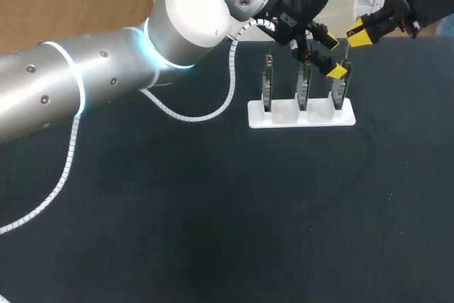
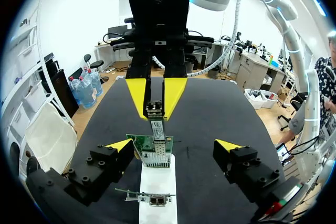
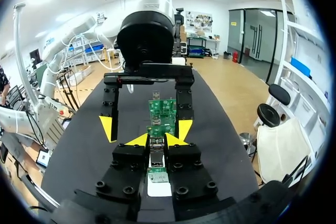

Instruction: Pick up the optical module with the left hand, and insert it into the network port with the right hand.

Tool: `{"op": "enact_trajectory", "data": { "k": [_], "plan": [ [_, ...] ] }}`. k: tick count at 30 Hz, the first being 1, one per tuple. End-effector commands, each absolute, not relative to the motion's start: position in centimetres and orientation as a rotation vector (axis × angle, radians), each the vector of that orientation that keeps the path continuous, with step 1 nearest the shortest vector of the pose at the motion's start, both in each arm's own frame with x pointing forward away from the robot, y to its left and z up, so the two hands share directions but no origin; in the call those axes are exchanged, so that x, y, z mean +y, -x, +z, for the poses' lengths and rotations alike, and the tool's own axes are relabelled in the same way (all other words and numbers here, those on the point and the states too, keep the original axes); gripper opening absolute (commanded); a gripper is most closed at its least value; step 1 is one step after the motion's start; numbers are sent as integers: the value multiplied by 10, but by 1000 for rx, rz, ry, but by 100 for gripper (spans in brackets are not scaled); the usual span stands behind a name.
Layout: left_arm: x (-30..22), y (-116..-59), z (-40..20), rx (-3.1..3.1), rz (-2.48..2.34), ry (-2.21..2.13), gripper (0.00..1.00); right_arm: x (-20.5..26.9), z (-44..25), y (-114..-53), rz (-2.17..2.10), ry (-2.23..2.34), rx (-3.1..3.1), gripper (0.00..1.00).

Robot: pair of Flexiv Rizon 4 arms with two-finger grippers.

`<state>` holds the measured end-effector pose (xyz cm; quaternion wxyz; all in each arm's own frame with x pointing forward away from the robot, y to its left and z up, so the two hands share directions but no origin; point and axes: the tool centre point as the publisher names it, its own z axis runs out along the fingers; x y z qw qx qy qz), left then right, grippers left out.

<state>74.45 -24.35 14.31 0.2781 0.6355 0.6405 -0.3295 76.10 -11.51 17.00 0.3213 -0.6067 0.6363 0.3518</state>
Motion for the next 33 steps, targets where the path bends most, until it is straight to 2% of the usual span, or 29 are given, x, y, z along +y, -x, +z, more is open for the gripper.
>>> {"op": "enact_trajectory", "data": {
  "k": [1,33],
  "plan": [
    [-244,-745,144,1724,-884,-1709,100,-114,169,-761,920,1593,1669,0],
    [-244,-745,144,1724,-884,-1709,100,-114,170,-761,938,1605,1654,0]
  ]
}}
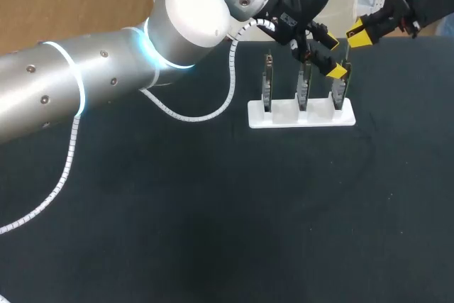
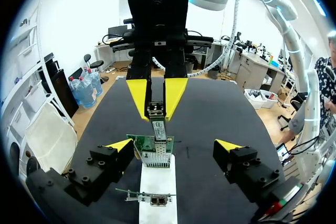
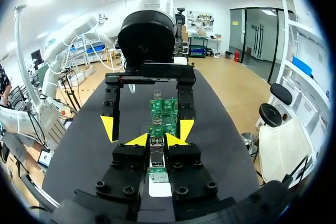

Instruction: Pick up the optical module with the left hand, and insert it into the network port with the right hand.

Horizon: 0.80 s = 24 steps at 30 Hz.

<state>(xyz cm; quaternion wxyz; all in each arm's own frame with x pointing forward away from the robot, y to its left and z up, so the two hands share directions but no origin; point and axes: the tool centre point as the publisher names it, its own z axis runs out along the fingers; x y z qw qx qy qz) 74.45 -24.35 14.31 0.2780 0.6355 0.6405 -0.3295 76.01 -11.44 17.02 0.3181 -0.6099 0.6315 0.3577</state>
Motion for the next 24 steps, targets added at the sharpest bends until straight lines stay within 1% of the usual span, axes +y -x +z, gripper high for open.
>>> {"op": "enact_trajectory", "data": {
  "k": [1,24],
  "plan": [
    [-244,-745,144,1724,-884,-1709,100,-114,170,-761,935,1606,1651,0],
    [-244,-745,144,1724,-884,-1709,100,-116,165,-761,933,1604,1670,0]
  ]
}}
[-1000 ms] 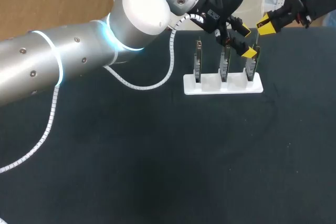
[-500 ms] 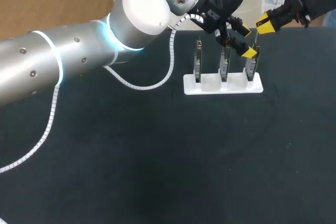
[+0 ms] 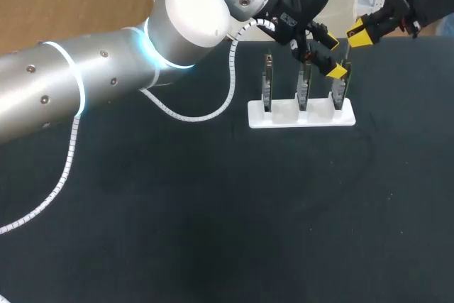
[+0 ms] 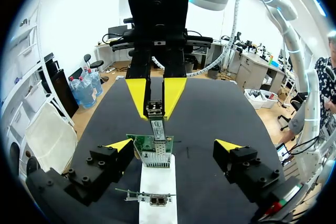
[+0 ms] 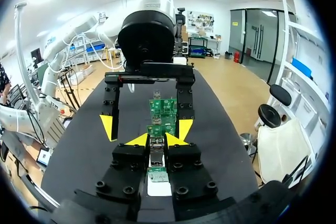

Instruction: Pick up the optical module with the left hand, and insert it into the network port with the right hand.

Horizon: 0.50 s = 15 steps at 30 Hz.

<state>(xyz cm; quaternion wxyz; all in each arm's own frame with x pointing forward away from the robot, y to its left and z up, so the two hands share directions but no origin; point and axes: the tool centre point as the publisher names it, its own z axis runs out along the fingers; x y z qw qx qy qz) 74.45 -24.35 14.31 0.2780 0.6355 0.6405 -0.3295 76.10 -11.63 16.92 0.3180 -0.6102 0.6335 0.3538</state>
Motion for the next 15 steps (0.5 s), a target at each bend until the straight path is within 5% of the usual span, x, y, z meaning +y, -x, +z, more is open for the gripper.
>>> {"op": "enact_trajectory", "data": {
  "k": [1,15],
  "plan": [
    [-244,-745,144,1724,-884,-1709,100,-116,165,-761,933,1604,1671,0],
    [-244,-745,144,1724,-884,-1709,100,-114,174,-765,918,1606,1641,0]
  ]
}}
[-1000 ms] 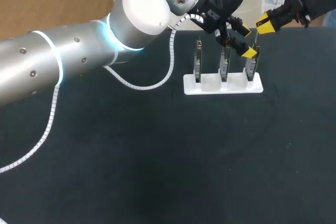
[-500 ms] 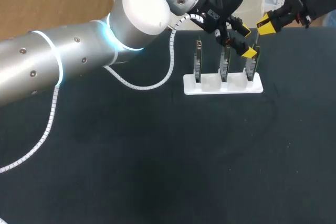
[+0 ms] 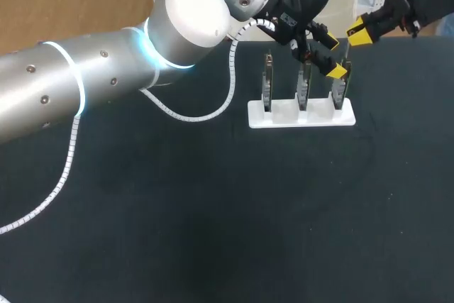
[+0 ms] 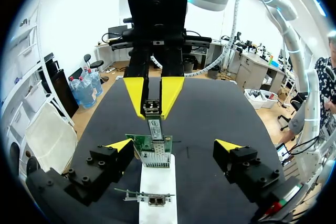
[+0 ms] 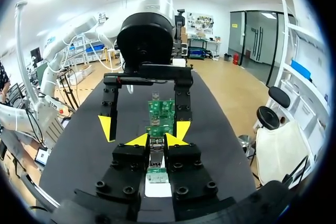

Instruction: Pick up the optical module with the left hand, and insert it into the network port with the right hand.

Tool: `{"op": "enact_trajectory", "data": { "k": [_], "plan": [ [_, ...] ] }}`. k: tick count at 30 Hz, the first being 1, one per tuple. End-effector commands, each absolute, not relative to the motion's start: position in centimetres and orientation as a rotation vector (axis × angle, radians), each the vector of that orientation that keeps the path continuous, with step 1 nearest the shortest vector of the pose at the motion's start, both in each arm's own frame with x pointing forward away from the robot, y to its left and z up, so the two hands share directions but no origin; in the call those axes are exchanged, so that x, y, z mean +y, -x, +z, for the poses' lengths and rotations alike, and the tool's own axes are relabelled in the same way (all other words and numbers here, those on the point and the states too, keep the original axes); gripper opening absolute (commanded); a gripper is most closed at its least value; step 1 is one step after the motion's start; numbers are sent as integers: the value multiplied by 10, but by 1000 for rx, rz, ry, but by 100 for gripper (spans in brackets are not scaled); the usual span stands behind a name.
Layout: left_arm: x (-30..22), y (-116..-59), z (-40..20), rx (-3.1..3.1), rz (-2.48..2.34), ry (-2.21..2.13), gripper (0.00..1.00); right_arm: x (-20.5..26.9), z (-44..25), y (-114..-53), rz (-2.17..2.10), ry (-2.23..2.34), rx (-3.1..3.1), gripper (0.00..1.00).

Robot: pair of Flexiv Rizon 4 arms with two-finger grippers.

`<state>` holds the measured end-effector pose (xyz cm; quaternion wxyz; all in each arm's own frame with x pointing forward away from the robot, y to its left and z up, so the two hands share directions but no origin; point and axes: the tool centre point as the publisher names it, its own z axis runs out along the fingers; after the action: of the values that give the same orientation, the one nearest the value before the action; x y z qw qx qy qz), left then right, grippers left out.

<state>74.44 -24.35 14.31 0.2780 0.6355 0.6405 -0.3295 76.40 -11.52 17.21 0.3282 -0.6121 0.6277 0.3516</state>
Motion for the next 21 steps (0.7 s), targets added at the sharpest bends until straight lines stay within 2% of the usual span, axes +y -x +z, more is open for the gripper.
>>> {"op": "enact_trajectory", "data": {
  "k": [1,21],
  "plan": [
    [-244,-745,144,1724,-884,-1709,100,-114,174,-765,917,1606,1641,0],
    [-244,-745,144,1724,-884,-1709,100,-116,170,-763,922,1612,1657,0]
  ]
}}
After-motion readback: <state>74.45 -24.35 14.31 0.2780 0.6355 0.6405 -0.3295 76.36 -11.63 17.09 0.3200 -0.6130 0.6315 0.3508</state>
